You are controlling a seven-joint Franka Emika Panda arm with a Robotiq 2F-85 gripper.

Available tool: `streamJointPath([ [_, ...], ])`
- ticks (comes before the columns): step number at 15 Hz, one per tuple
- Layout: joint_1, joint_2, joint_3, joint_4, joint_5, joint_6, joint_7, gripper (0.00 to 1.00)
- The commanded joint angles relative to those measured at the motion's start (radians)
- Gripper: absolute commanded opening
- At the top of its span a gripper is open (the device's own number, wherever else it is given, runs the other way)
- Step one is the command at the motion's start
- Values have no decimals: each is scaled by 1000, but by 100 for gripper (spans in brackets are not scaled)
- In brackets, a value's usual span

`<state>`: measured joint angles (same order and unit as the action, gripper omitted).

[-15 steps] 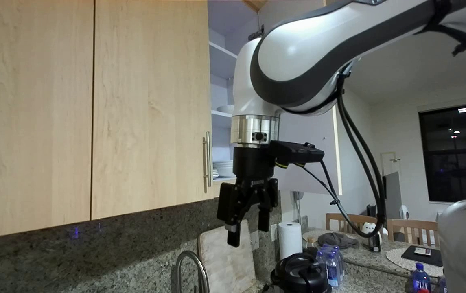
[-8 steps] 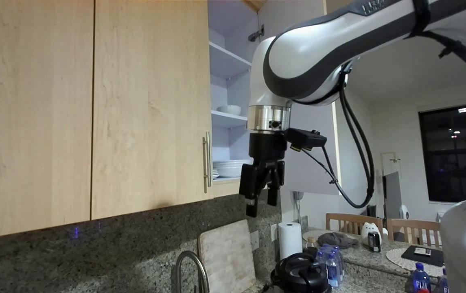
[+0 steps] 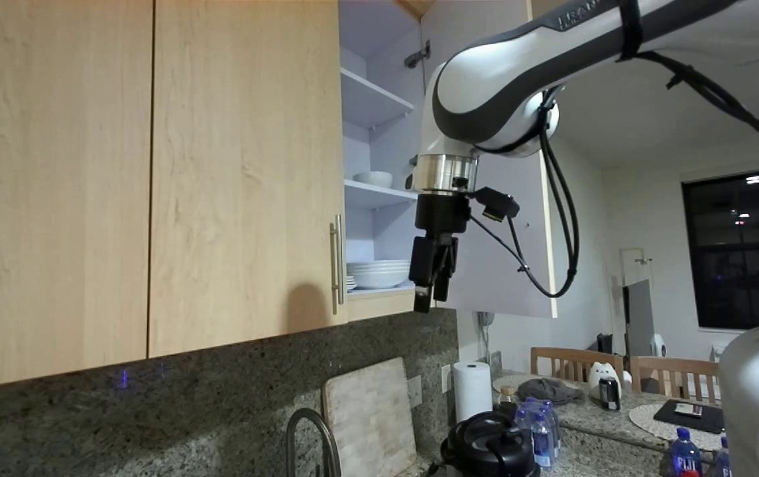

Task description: Open the left door of the first upper cabinet from the right

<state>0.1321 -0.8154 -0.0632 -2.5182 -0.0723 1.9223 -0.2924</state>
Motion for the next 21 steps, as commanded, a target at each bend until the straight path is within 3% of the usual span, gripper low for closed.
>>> streamJointPath([
  [1,5,91,-28,106,-18,-5,-97,100],
  [8,11,220,-65,273,12,96,-183,100],
  [14,57,335,-146,361,144,264,-323,100],
  [18,55,379,-172,380,273,245,-364,100],
  [19,21,362,-139,370,229,248,-327,100],
  [21,21,377,-143,371,254,247,-337,100],
])
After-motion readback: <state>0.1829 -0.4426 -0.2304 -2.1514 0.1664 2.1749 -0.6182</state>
